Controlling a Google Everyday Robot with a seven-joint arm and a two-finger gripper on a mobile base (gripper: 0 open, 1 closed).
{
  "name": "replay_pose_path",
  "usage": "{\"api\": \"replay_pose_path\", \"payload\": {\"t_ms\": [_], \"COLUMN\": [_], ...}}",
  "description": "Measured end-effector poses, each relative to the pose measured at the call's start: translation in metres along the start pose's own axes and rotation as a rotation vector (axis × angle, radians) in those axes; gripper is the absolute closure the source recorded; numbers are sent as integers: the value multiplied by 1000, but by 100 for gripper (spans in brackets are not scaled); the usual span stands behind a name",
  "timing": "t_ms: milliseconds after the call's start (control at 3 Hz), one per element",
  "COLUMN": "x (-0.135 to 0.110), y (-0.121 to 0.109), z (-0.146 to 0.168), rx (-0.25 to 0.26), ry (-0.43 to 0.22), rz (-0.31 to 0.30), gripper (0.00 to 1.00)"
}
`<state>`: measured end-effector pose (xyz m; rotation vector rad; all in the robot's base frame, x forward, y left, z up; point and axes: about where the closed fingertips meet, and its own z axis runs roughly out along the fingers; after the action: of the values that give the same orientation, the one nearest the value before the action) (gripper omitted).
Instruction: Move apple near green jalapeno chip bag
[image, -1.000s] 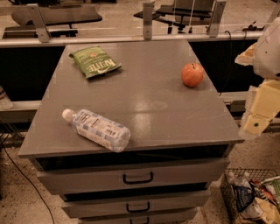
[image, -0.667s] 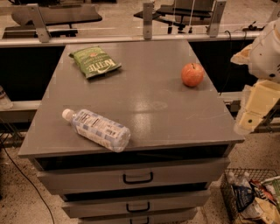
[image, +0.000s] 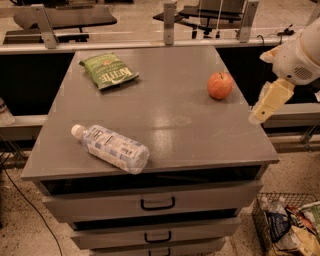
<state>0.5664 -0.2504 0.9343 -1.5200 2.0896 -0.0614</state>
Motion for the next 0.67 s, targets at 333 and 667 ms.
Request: {"api": "replay_pose_path", "payload": {"t_ms": [333, 667], "x": [-7, -14], "y": [-54, -76], "z": [49, 80], "rx": [40, 42], "ry": [-113, -174], "rz": [52, 109], "gripper": [0, 0]}}
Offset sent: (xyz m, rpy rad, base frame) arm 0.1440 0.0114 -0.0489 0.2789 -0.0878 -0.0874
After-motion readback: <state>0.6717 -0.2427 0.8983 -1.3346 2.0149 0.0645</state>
